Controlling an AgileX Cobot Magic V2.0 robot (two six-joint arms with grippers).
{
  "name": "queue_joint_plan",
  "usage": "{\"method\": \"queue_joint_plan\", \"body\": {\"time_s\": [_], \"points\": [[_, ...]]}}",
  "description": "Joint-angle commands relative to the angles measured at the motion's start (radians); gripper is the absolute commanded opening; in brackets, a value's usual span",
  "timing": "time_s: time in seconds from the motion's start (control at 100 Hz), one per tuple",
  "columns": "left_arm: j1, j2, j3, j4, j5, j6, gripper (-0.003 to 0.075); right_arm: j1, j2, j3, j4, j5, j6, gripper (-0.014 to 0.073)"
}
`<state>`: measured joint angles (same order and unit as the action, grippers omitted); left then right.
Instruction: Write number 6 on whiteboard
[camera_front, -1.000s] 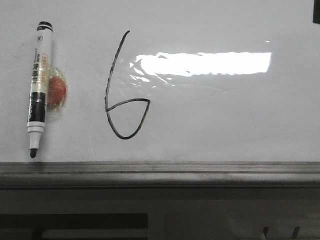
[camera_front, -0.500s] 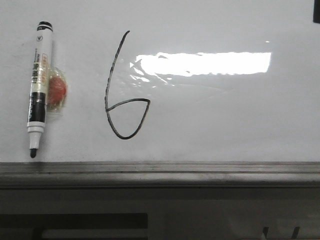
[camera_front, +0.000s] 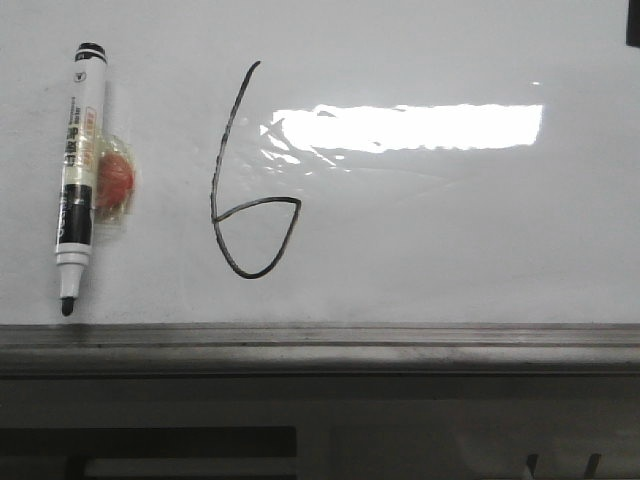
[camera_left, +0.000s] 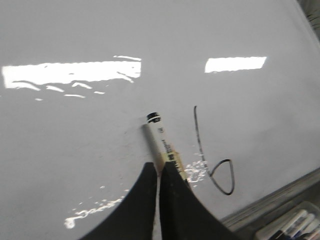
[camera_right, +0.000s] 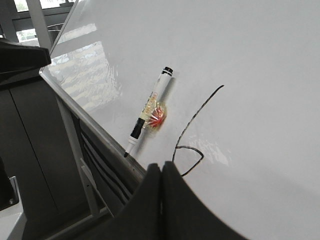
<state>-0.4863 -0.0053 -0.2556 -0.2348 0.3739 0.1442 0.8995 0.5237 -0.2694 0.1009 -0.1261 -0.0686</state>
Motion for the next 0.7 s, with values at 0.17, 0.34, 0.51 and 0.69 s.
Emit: {"method": "queue_joint_plan", "body": {"time_s": [0.17,0.34,0.51,0.69], "points": [[0.19,-0.024,0.045,0.03,-0.083,0.0,-0.0021,-0.008,0.002,-0.026,-0.013,-0.082,-0.01,-0.0063],[0.318,-0.024,0.078,0.03,-0.083,0.0,-0.0021,-0.008,0.002,-0.026,-0.013,-0.082,-0.01,-0.0063],[0.406,-0.027,0.117,0.05,-0.09,0.0,-0.0021,-0.008,0.002,-0.026,-0.013,-0.082,-0.01,-0.0063],[0.429,-0.027,0.163,0.103,-0.186,-0.002,-0.0021,-0.008,0.002,-0.026,-0.013,-0.082,-0.01,-0.0063]]}}
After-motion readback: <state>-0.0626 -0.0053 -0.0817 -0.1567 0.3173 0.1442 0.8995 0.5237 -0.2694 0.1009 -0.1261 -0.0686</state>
